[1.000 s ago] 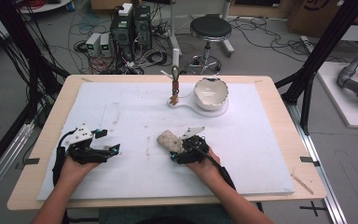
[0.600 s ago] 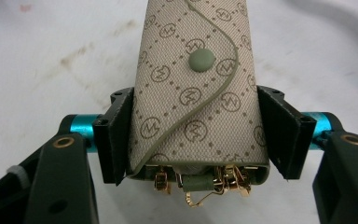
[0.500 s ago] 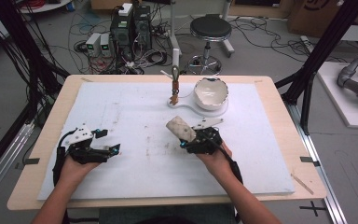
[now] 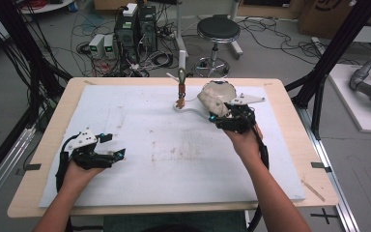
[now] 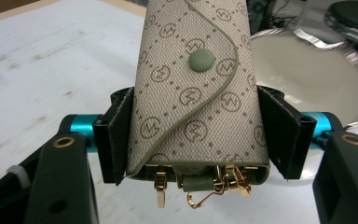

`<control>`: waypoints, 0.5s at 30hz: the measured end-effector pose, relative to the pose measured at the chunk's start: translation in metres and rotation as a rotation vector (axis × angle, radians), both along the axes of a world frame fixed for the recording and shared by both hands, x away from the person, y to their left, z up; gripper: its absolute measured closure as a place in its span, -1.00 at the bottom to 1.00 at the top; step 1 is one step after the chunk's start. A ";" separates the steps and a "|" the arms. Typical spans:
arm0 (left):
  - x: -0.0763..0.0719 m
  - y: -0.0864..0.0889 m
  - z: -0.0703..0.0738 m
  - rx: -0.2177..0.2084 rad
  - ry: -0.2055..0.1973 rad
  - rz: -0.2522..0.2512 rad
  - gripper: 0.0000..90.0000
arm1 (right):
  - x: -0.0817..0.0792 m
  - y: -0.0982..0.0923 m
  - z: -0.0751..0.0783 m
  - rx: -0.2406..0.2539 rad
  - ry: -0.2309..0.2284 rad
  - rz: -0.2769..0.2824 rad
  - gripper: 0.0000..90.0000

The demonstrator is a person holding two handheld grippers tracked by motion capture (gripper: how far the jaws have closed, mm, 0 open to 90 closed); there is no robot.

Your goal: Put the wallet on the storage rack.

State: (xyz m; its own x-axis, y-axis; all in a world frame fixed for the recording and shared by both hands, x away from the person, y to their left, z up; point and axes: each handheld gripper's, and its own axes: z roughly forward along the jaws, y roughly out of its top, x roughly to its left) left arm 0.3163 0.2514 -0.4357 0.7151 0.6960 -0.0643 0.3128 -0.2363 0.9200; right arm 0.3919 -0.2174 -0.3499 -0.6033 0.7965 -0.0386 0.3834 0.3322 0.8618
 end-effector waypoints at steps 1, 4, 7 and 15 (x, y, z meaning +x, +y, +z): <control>0.000 0.000 0.000 0.001 0.003 -0.001 -0.61 | 0.004 -0.003 0.004 -0.004 -0.010 -0.007 -0.25; 0.001 0.000 -0.001 0.003 0.009 -0.002 -0.61 | 0.016 -0.007 0.013 -0.027 -0.024 -0.025 -0.25; 0.001 0.000 -0.002 0.007 0.011 -0.003 -0.61 | 0.029 -0.010 0.022 -0.047 -0.035 -0.044 -0.25; 0.001 0.001 -0.002 0.004 0.008 -0.001 -0.61 | 0.055 -0.011 0.022 -0.075 -0.033 -0.073 -0.25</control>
State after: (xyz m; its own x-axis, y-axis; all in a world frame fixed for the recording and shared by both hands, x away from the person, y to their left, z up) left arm 0.3170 0.2521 -0.4375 0.7155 0.6954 -0.0673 0.3200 -0.2406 0.9164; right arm 0.4472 -0.2286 -0.3277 -0.5414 0.8324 -0.1186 0.3803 0.3683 0.8484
